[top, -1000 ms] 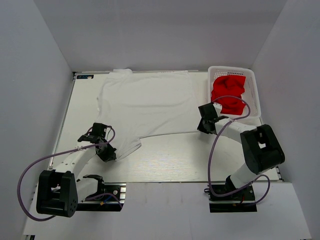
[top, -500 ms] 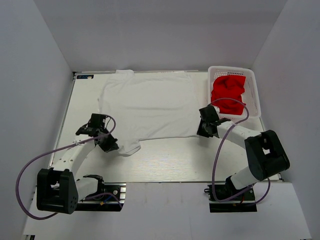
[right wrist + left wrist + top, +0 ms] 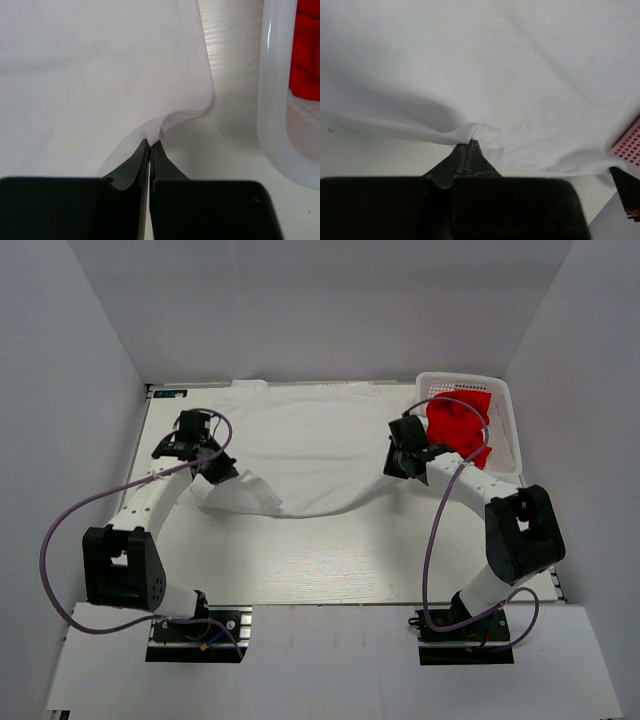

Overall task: Fold and stack the t-shirts
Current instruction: Fold the flattened tshirt in 1/3 of the way

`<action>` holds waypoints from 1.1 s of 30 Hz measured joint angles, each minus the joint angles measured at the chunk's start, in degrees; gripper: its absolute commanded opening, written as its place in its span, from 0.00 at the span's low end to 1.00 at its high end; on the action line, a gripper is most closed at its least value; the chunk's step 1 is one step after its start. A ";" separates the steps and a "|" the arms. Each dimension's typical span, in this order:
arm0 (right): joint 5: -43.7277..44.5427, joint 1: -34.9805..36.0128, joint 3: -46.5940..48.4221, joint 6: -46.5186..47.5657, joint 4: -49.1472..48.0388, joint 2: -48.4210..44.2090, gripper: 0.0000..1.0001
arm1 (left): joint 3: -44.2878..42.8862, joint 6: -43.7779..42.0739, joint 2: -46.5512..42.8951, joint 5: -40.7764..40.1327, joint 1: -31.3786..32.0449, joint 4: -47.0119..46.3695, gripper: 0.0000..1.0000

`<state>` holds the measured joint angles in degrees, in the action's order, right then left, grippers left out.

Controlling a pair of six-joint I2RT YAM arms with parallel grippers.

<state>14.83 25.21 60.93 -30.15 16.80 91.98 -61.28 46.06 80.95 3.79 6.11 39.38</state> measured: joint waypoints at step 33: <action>6.67 -4.63 28.20 0.81 10.23 23.85 0.00 | -27.71 -11.26 31.76 -15.52 -2.80 -12.15 0.00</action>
<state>21.50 20.58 89.12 -29.34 27.03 115.83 -88.99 34.81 112.71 -11.73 3.31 27.22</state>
